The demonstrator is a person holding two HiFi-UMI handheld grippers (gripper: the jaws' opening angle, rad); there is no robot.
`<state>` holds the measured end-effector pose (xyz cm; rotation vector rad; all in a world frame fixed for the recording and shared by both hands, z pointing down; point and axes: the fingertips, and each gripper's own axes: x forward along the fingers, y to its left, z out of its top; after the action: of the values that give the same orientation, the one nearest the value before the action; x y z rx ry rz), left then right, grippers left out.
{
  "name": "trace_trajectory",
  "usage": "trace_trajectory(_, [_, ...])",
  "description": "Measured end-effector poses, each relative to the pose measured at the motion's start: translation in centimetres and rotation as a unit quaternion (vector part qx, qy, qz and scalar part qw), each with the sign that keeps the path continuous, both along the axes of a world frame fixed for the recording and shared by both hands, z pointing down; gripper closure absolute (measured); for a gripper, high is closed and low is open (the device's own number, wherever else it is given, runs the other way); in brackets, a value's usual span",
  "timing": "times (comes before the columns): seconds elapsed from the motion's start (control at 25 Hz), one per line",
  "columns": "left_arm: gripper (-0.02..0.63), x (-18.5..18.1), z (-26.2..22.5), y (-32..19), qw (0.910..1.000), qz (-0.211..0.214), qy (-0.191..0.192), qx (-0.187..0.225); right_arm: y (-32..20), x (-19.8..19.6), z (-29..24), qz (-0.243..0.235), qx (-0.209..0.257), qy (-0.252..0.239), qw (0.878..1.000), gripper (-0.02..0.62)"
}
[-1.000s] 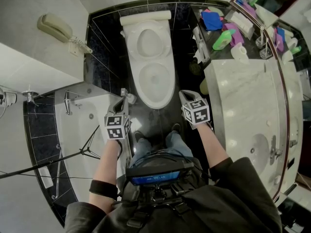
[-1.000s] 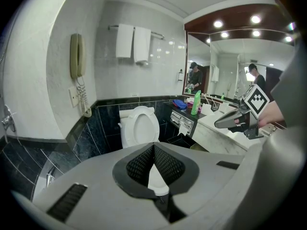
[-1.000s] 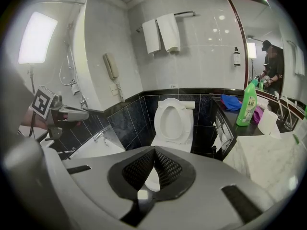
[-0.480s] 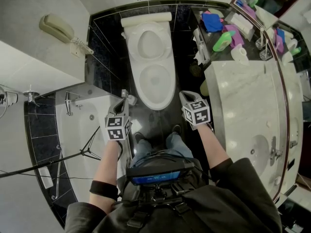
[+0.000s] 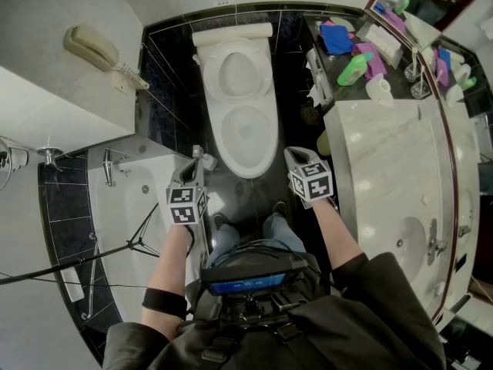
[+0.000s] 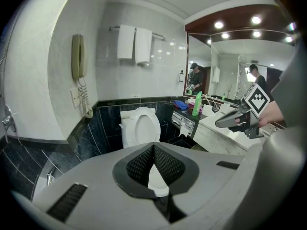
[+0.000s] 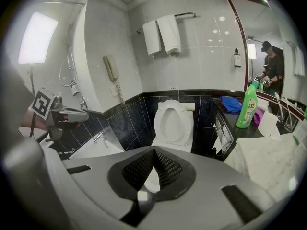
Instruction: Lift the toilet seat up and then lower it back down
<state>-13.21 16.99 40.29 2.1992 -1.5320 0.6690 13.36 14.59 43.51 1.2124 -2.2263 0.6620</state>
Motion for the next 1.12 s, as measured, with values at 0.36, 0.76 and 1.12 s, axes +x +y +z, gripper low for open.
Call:
trace_trajectory(0.36, [0.598,-0.2,0.0,-0.6,1.0,0.0,0.001,0.001,-0.5,-0.3,-0.5,0.005,-0.001,-0.002,1.0,0.594])
trace_trajectory(0.76, [0.598,-0.3,-0.6,-1.3,1.0,0.0,0.002,0.006,-1.2,-0.5,-0.6,0.005,0.002,-0.003,1.0,0.594])
trace_trajectory(1.12, [0.598,-0.4,-0.8,-1.3,1.0,0.0,0.003,0.009,-1.2,-0.5,-0.8,0.01,0.005,-0.008,1.0,0.594])
